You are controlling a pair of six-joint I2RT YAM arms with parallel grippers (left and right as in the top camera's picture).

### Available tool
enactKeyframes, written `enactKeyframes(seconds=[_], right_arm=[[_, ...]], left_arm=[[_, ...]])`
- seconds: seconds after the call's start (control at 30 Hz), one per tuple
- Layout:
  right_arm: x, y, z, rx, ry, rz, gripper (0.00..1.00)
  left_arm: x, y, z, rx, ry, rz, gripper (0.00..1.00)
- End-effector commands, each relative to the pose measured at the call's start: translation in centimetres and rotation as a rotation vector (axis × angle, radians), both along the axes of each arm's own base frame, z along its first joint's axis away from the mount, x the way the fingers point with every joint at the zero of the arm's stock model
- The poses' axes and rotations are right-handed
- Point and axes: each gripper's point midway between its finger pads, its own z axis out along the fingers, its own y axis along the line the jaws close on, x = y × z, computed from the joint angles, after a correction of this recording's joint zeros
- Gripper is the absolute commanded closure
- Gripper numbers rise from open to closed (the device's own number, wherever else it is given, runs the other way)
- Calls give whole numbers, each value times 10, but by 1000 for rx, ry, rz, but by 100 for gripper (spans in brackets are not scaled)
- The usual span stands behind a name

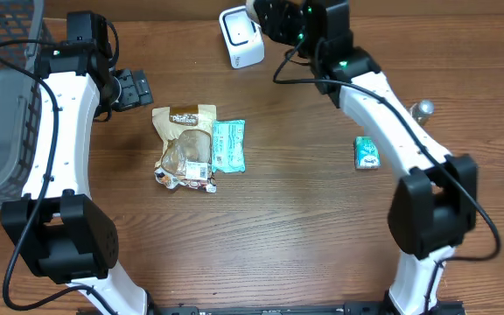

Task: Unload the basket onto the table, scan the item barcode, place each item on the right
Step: 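Hold the green-capped jar over the scanner window with the right gripper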

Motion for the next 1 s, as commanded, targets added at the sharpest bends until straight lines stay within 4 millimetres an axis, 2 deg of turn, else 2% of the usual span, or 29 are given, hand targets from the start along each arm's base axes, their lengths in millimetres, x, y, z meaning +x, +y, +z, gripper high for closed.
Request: enactKeyframes(seconds=[0.0, 0.17, 0.3, 0.37, 0.57, 0.63, 0.97], right_arm=[[18, 16, -30, -83, -62, 30, 68], [39, 25, -64, -156, -165, 58, 67], [55, 19, -91, -232, -224, 17, 64], [59, 19, -91, -225, -248, 3, 64], [65, 23, -71, -184, -362, -30, 65], [66, 23, -71, -179, -380, -45, 67], [72, 26, -98, -156, -434, -55, 68]], left_arm=[[3, -1, 7, 3, -18, -22, 0], [3, -1, 7, 4, -19, -22, 0], [3, -1, 7, 4, -18, -22, 0], [3, -1, 7, 4, -18, -22, 1], [3, -1, 7, 4, -18, -22, 0], [3, -1, 7, 4, -18, -22, 0], [3, -1, 7, 3, -19, -22, 0]])
